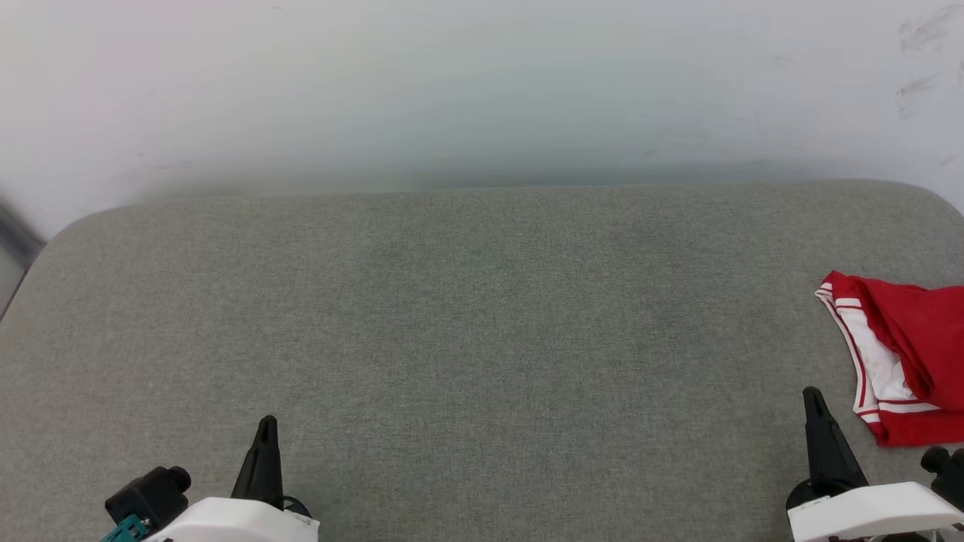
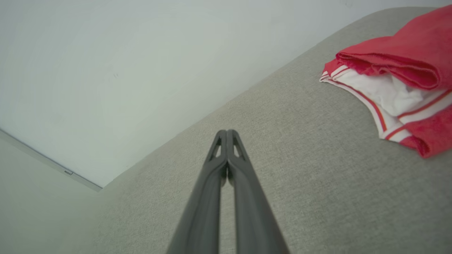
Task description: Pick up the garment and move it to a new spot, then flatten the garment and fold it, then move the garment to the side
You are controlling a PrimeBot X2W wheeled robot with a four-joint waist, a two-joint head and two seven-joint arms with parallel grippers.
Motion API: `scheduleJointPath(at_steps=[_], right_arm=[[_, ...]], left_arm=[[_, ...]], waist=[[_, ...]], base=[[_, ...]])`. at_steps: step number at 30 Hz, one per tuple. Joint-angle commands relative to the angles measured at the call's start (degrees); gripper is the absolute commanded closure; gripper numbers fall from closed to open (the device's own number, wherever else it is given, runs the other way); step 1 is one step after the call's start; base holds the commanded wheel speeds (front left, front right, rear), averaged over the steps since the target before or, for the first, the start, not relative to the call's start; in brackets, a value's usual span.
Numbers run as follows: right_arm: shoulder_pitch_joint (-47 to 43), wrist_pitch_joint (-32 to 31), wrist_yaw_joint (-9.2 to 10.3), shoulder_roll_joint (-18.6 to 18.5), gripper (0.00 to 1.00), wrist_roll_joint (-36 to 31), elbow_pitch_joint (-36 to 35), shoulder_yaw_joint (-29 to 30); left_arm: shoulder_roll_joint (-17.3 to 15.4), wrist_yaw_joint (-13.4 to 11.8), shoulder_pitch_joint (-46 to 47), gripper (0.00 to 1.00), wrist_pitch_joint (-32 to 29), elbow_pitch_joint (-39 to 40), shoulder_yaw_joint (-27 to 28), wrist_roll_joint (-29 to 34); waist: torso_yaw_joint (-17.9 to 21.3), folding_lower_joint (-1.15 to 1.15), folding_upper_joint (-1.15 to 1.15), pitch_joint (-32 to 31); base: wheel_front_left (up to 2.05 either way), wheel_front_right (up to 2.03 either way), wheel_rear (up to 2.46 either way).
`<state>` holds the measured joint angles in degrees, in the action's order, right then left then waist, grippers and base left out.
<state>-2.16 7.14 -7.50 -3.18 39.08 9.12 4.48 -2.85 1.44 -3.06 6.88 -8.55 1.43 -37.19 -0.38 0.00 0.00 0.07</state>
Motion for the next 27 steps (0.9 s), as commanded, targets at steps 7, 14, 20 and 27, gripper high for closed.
scheduleJointPath(at_steps=[7, 14, 20, 27], right_arm=[[2.40, -1.49, 0.00, -0.21, 1.00, 6.40, -0.06, 0.27], [3.24, -2.84, 0.00, -0.20, 1.00, 11.80, 0.49, 0.42], [3.78, -3.92, 0.00, -0.20, 1.00, 16.10, 0.92, 0.55], [4.33, -5.12, 0.00, -0.18, 1.00, 20.83, 1.40, 0.70]], left_arm=[[-0.04, 0.82, 2.19, 1.00, -1.52, -0.07, 0.79, -6.47], [-0.04, 1.46, 3.09, 1.00, -2.87, -0.68, 1.32, -12.00], [-0.04, 1.94, 3.75, 1.00, -3.97, -1.17, 1.74, -16.46], [-0.04, 2.49, 4.45, 1.00, -5.19, -1.70, 2.15, -21.32]], waist=[[0.03, 0.00, 0.00, 0.01], [0.05, 0.00, 0.00, 0.02], [0.08, 0.00, 0.00, 0.02], [0.11, 0.00, 0.00, 0.03]], base=[[0.00, 0.00, 0.00], [0.00, 0.00, 0.00], [0.00, 0.00, 0.00], [0.00, 0.00, 0.00]])
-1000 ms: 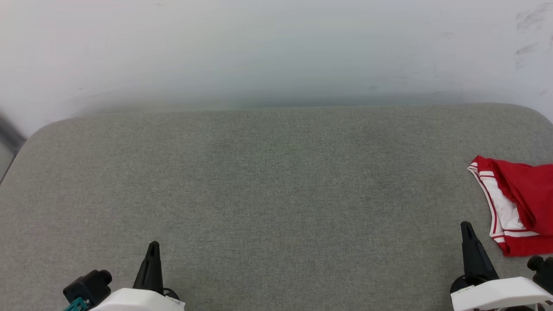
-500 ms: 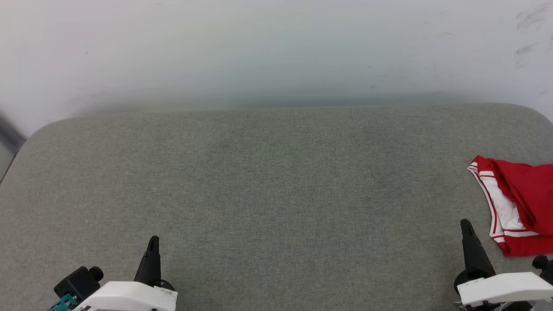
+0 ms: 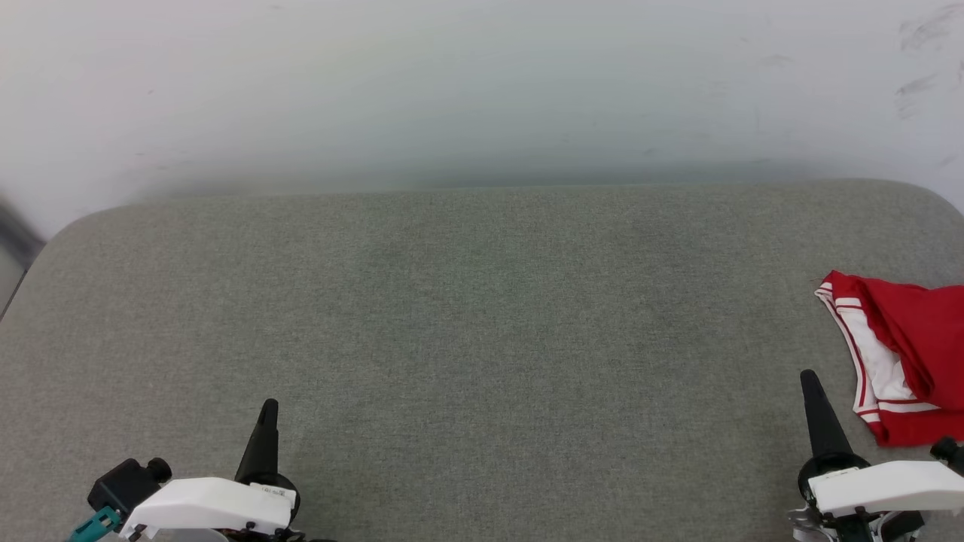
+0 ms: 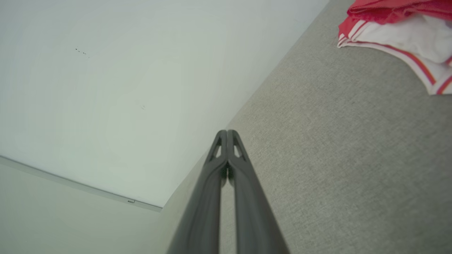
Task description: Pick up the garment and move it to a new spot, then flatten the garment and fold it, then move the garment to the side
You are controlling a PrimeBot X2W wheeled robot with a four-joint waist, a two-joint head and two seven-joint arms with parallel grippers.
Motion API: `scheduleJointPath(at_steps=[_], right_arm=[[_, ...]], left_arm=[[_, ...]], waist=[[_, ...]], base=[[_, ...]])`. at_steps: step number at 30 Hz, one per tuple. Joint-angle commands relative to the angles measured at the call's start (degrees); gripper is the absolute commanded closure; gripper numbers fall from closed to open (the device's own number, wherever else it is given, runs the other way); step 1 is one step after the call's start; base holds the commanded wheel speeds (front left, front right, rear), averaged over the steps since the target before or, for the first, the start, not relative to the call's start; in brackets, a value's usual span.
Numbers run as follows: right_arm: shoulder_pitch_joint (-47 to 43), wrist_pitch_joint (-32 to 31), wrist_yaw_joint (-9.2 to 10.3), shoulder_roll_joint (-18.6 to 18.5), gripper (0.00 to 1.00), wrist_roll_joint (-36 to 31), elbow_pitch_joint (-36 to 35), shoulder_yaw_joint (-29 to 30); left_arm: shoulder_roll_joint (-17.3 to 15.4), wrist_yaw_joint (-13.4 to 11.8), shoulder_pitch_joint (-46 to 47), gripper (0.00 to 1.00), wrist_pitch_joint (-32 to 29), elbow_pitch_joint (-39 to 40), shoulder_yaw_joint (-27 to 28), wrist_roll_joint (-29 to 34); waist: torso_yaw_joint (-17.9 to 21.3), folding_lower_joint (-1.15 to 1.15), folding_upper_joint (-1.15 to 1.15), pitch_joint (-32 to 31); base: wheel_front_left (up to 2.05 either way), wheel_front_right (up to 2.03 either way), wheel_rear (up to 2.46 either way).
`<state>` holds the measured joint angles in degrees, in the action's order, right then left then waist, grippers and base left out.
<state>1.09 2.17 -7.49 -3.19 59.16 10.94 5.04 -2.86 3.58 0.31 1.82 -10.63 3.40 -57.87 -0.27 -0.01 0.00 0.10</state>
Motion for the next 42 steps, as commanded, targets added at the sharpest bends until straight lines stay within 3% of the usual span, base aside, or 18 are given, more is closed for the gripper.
scheduleJointPath(at_steps=[1, 42], right_arm=[[1.15, -0.30, -0.01, -0.17, 1.00, 1.42, -0.34, 0.16], [4.15, -6.09, -0.01, 0.04, 1.00, 23.60, 2.05, 0.92]], left_arm=[[-0.03, 0.44, 1.20, 1.00, -0.26, 0.29, 0.23, -1.30], [-0.03, 2.99, 4.84, 1.00, -5.96, -2.32, 2.28, -24.29]], waist=[[0.00, 0.01, 0.00, 0.00], [0.17, 0.01, 0.00, 0.05]], base=[[0.00, 0.00, 0.00], [0.00, 0.00, 0.00]])
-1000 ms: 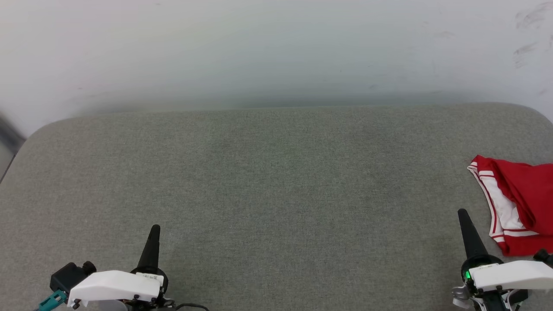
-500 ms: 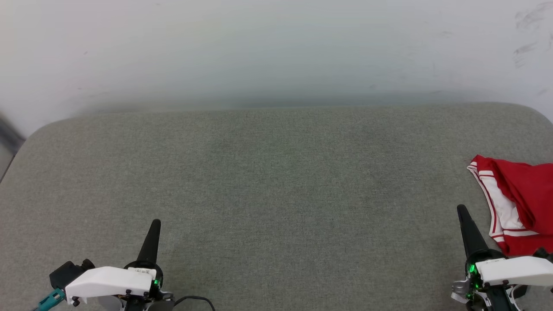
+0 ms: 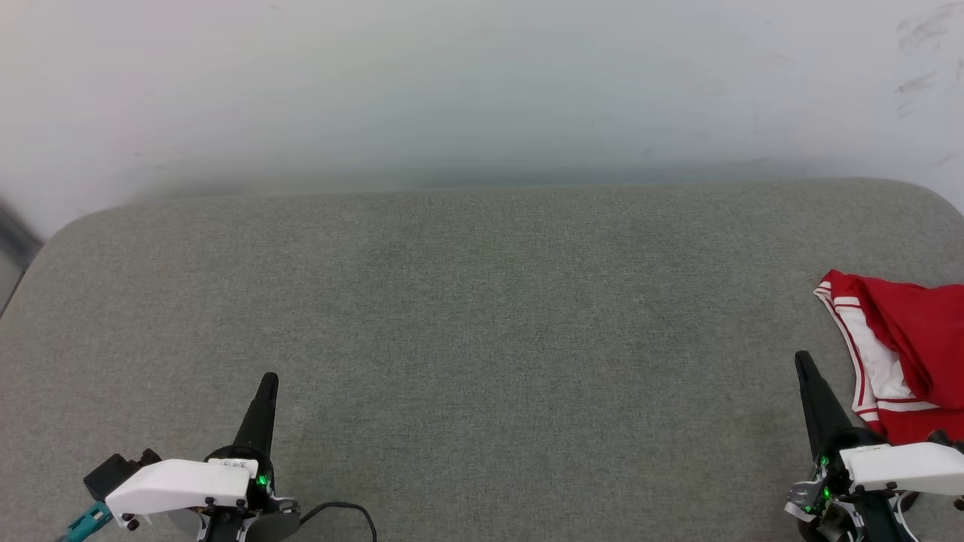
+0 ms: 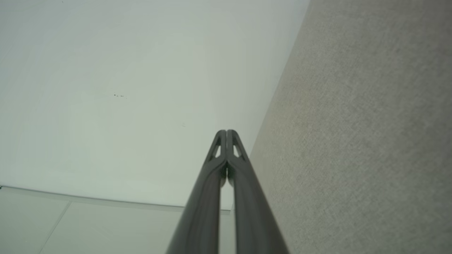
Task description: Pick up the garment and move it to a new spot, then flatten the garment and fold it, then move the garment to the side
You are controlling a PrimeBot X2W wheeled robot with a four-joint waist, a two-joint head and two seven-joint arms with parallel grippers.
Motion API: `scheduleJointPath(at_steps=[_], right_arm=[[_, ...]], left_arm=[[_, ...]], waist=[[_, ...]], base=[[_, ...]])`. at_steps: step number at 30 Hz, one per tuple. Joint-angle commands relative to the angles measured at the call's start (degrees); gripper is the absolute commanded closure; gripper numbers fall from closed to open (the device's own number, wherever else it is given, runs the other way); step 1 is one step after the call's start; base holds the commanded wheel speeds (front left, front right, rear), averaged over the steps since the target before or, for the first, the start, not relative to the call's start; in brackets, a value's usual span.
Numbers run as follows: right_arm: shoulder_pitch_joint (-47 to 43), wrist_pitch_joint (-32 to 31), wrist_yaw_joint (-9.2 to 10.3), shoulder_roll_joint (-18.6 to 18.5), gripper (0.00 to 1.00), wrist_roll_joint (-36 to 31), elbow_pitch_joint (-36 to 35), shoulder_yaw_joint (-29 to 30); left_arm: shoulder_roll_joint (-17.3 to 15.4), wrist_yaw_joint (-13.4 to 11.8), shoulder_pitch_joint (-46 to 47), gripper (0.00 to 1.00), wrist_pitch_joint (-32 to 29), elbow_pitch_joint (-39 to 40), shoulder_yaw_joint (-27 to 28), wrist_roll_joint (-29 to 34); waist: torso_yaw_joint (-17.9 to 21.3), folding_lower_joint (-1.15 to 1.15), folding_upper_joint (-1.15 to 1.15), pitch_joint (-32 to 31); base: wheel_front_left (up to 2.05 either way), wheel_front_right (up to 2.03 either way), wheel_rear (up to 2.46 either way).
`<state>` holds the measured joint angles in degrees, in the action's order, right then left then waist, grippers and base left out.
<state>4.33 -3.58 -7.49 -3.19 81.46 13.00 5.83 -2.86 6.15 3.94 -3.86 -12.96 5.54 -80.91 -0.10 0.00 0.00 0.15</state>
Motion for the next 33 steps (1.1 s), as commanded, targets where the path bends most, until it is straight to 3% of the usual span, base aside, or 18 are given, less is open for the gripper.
scheduleJointPath(at_steps=[1, 25, 33], right_arm=[[0.99, -0.46, -0.01, 0.04, 1.00, 1.71, 0.03, 0.15], [2.28, -2.97, 0.00, 0.19, 1.00, 11.27, 1.12, 0.51], [2.20, -2.99, 0.00, 0.22, 1.00, 11.25, 1.09, 0.53]], left_arm=[[-0.03, 0.43, 1.28, 1.00, -0.43, -0.03, 0.18, -1.70], [-0.02, 1.48, 2.57, 1.00, -2.86, -1.20, 1.16, -11.61], [-0.02, 1.46, 2.57, 1.00, -2.92, -1.16, 1.12, -11.49]], waist=[[0.01, 0.00, 0.00, 0.00], [0.10, 0.00, 0.00, 0.03], [0.10, 0.00, 0.00, 0.03]], base=[[0.00, 0.00, 0.00], [0.00, 0.00, 0.00], [0.00, 0.00, 0.00]])
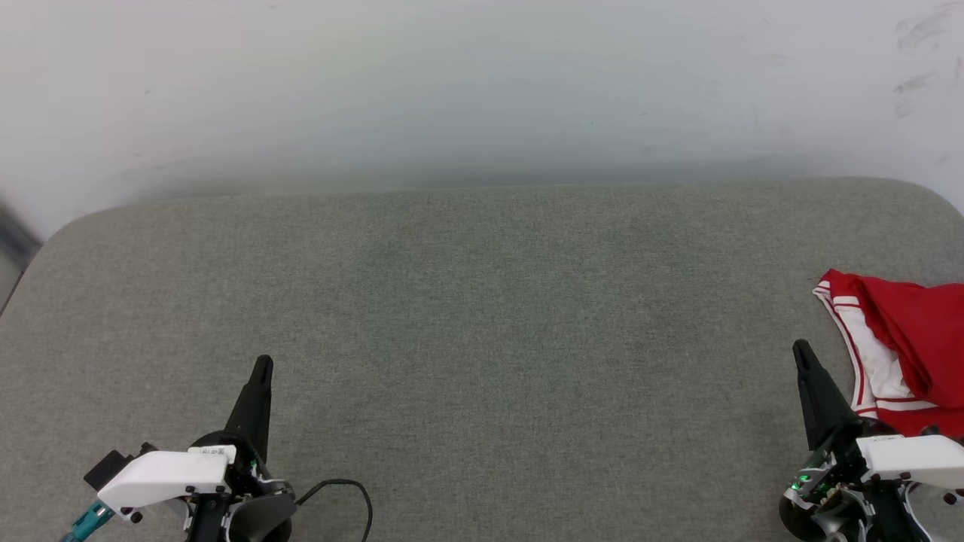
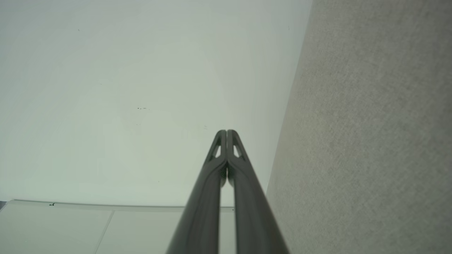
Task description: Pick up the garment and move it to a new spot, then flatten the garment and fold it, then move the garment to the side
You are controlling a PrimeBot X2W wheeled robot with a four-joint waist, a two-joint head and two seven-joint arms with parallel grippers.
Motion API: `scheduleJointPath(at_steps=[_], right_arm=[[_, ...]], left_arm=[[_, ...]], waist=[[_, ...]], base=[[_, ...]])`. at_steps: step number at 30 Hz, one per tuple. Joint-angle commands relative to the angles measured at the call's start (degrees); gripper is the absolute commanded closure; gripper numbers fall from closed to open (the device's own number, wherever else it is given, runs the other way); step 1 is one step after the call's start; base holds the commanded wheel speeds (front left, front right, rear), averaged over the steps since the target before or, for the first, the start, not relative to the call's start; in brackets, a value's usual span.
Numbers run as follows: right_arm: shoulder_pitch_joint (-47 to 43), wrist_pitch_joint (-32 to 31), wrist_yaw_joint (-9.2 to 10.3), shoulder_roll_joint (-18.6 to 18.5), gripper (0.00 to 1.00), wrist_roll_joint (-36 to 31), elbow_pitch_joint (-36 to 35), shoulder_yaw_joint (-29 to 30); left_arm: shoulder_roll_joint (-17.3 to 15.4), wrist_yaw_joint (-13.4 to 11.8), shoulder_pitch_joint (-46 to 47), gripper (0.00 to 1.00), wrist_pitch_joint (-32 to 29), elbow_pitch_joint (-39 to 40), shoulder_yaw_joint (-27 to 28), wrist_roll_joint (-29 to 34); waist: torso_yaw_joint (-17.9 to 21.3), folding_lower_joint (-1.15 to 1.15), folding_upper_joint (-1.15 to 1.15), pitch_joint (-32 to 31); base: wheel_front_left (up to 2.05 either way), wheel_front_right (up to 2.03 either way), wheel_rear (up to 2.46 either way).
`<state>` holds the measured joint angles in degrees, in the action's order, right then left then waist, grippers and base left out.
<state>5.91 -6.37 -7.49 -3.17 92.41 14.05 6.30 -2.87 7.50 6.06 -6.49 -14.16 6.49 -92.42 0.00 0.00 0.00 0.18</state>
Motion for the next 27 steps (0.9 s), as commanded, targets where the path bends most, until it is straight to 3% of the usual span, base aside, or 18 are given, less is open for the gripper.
scheduleJointPath(at_steps=[1, 27], right_arm=[[0.62, -0.20, 0.00, 0.21, 1.00, 0.29, 0.04, 0.06], [0.63, -0.22, 0.00, 0.30, 1.00, 0.17, 0.04, 0.14]], left_arm=[[-0.01, 0.11, 0.45, 1.00, -0.29, 0.04, 0.18, 0.01], [-0.01, 0.11, 0.42, 1.00, -0.28, 0.05, 0.19, 0.01]], waist=[[0.00, 0.00, 0.00, 0.00], [0.00, 0.00, 0.00, 0.00]], base=[[0.00, 0.00, 0.00], [0.00, 0.00, 0.00]])
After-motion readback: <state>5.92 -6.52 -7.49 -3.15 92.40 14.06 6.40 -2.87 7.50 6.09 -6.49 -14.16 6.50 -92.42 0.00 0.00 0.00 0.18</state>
